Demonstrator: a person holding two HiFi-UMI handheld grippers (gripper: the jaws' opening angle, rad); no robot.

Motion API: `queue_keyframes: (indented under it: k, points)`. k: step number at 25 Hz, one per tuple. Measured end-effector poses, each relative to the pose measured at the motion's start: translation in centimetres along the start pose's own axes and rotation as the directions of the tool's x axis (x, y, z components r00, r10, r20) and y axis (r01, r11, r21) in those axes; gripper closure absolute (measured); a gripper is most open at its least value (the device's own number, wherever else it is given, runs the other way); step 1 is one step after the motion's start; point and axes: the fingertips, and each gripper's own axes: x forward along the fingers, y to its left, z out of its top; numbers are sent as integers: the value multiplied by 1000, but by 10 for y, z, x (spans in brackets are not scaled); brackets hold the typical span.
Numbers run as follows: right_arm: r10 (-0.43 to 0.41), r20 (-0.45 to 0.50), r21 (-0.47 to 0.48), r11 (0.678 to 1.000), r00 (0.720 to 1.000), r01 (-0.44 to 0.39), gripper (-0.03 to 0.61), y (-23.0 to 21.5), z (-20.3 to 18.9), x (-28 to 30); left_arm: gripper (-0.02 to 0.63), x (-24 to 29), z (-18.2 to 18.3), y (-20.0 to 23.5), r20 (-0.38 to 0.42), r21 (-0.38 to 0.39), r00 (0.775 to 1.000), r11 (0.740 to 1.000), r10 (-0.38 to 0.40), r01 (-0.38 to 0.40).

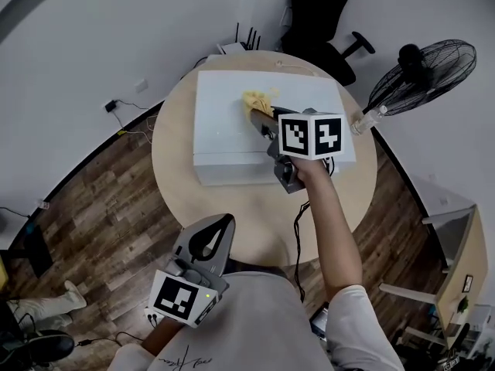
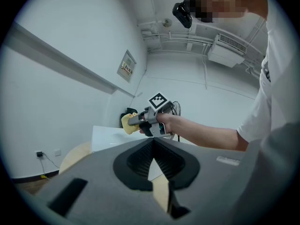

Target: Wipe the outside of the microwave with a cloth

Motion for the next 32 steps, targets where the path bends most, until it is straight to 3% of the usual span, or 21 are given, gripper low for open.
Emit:
queue_keyframes:
  k: [9, 19, 27, 32]
  points:
    - [-166, 17, 67, 984, 986, 165, 446, -101, -8, -68, 622, 37, -1, -25, -19, 0, 996, 997, -82, 82]
    - [-334, 13, 138, 934, 942, 329, 446, -191, -22, -136, 621, 70, 2, -46, -21, -5, 989, 989, -149, 149]
    - [-510, -107, -7, 859, 854, 512, 446, -243, -53, -153, 621, 88, -1, -51, -40, -16, 986, 987, -163, 162]
    - [-533, -131, -87, 846, 836, 526, 448, -237, -58, -146, 621, 88, -1, -52, -31, -13, 986, 986, -166, 166]
